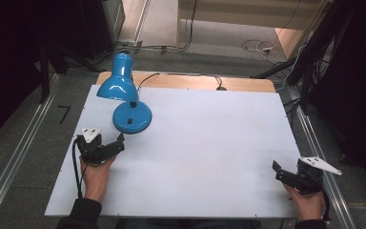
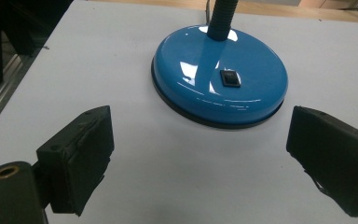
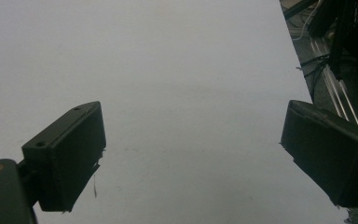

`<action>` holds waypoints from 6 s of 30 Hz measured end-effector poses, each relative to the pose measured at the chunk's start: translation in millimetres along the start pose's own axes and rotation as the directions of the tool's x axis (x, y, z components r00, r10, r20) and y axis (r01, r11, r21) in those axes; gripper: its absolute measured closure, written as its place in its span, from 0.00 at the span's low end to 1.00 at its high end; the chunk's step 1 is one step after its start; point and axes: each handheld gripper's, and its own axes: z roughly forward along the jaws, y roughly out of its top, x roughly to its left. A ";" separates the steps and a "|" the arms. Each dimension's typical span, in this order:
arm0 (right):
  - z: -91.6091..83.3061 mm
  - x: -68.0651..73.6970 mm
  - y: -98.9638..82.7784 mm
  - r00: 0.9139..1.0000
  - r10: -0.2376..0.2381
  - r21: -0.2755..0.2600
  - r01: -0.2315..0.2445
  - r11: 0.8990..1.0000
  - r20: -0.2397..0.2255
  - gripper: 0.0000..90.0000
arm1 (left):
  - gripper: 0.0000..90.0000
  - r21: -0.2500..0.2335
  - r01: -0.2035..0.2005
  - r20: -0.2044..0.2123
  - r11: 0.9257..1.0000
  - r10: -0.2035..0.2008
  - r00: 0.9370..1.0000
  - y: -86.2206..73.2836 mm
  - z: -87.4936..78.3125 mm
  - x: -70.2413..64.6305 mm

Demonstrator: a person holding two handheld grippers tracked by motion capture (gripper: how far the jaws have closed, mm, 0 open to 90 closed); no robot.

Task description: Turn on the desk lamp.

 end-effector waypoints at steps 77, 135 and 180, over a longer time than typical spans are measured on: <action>5.7 2.8 -1.0 1.000 -0.018 0.035 0.018 0.999 0.001 0.06 | 0.15 -0.006 -0.001 -0.013 1.000 0.001 1.000 18.0 34.1 -11.3; 9.6 3.4 -1.1 1.000 -0.018 0.053 0.018 0.998 -0.008 0.06 | 1.00 0.015 -0.041 0.057 0.999 0.041 0.998 26.9 81.7 -24.8; 9.1 2.9 -1.0 1.000 -0.020 0.052 0.021 0.998 -0.011 0.06 | 1.00 0.037 -0.028 0.060 0.999 0.026 0.998 25.1 83.0 -27.0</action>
